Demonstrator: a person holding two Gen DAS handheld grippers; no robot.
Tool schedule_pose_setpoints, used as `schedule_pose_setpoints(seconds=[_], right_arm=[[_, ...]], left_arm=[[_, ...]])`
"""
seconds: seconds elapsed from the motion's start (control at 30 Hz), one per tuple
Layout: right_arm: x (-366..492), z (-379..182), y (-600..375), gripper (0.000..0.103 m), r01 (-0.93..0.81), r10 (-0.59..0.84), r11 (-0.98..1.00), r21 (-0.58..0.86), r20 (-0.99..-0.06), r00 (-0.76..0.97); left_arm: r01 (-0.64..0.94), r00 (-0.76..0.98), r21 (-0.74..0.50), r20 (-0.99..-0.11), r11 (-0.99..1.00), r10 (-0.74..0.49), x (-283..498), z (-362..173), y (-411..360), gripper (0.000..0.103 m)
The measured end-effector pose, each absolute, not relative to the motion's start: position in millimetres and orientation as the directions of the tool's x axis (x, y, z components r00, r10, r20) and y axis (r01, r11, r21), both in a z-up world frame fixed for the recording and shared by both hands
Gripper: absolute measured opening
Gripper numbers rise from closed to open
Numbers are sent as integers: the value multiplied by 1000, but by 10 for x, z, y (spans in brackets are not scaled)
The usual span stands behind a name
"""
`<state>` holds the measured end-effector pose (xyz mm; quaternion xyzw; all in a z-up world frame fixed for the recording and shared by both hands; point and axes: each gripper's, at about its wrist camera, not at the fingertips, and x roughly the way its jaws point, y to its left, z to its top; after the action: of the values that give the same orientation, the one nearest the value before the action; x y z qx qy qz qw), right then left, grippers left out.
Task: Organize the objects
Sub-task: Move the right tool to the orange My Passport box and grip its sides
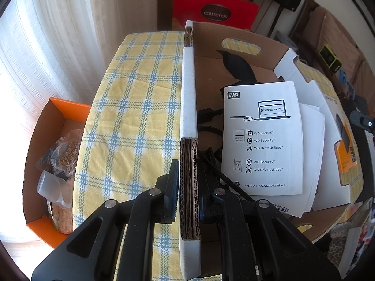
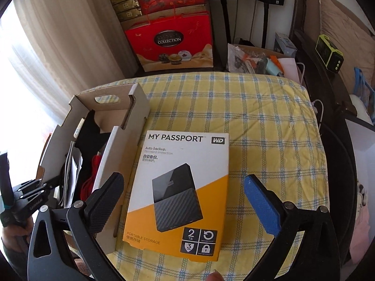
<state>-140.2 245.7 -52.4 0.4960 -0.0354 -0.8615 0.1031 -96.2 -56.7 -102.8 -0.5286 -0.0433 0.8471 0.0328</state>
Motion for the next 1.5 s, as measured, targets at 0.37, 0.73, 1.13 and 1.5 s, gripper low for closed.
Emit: schedule_pose_setpoints(seconds=[0.37,0.73,1.13,1.5], right_arm=[[-1493,-732,2233,103,127,-149,-987,102,-879,-452],[-1583,-861,2239,103,67,-100,-995,80,-900,-425],[-1634,-879,2230,103,73,-114,-993,92,-902,-417],[-1504,-769,2373,103,84,-175,-985,154,-880,-441]], left_arm=[[-10,-441,-120,-891,-993,112,-966,-1023,-570,12],[-9,-441,-123,-890,-992,114,-965,-1020,-565,12],[-6,-437,-138,-891,-990,126,-964,-1020,-549,12],[55,-509,-105,-858,-993,63,-777,-714,-743,49]])
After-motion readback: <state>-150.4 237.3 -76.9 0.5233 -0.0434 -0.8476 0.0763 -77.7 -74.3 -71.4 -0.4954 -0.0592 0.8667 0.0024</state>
